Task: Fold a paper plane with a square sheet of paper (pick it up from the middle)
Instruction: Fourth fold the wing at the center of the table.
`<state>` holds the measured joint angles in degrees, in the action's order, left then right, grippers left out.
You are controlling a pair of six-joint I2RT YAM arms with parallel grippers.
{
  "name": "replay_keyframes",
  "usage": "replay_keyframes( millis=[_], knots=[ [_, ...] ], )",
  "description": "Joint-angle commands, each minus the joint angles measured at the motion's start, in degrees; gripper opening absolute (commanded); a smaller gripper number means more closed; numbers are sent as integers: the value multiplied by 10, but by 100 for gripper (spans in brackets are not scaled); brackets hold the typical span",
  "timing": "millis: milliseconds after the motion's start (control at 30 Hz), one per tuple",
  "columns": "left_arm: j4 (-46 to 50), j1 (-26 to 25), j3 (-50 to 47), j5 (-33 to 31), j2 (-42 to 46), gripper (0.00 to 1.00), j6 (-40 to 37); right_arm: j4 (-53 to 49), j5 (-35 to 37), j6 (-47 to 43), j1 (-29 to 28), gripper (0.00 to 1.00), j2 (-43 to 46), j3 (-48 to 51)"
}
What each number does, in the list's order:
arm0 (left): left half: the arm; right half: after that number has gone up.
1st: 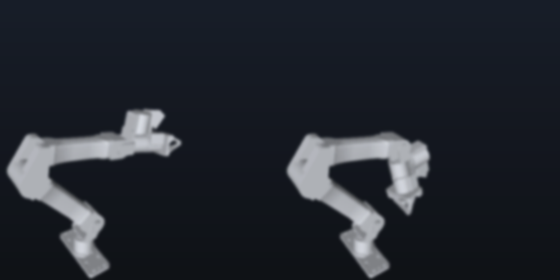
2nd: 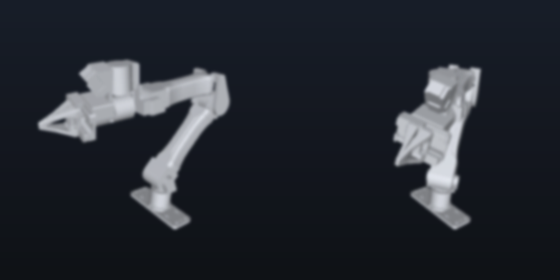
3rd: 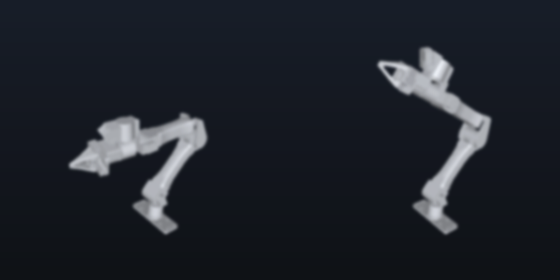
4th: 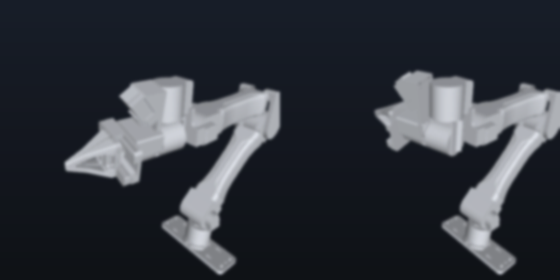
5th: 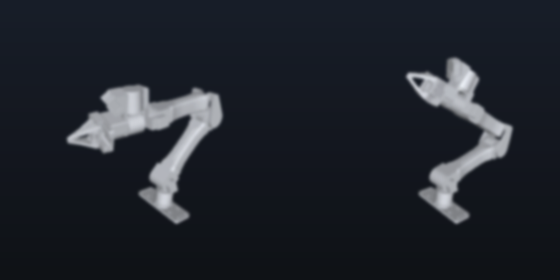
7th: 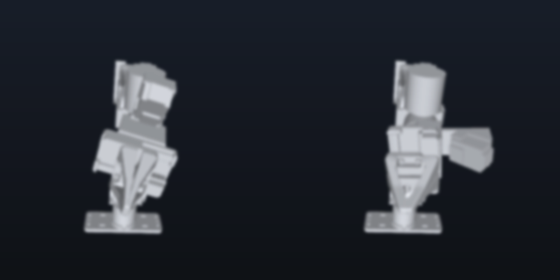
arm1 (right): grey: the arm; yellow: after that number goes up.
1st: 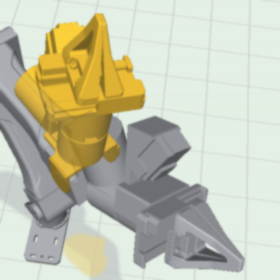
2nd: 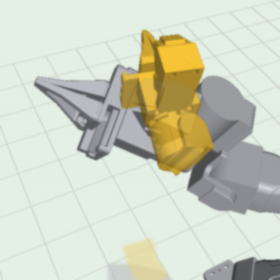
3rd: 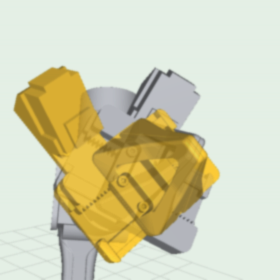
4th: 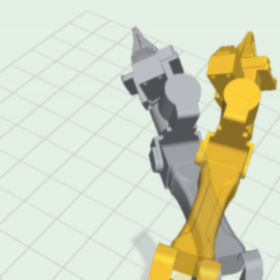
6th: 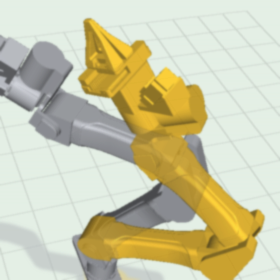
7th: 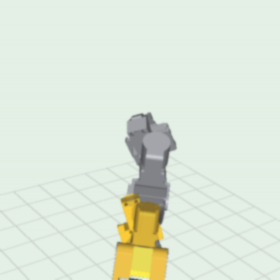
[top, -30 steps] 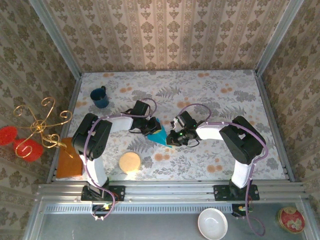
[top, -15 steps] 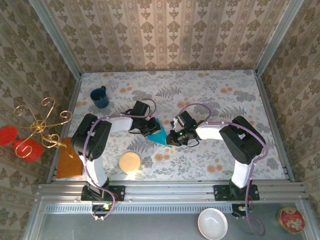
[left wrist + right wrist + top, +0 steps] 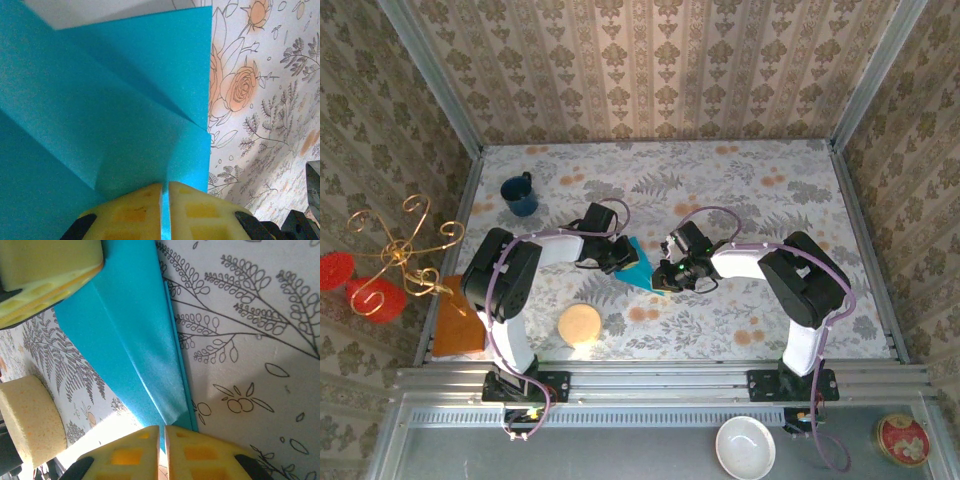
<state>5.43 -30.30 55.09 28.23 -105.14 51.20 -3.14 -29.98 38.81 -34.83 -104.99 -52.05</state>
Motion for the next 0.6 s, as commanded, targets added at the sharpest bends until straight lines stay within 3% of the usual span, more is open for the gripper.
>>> replay_keyframes(
  millis=[0,233,567],
  knots=[
    [24,6,-9,-14,-5,12,1,-41,10,-5,-3,16,-14,-2],
    [49,7,1,-18,-16,12,-6,-22,-19,-9,-3,19,41,-24],
    [81,5,12,-27,-27,13,-16,-52,0,-20,-8,13,-24,-94]
  ],
)
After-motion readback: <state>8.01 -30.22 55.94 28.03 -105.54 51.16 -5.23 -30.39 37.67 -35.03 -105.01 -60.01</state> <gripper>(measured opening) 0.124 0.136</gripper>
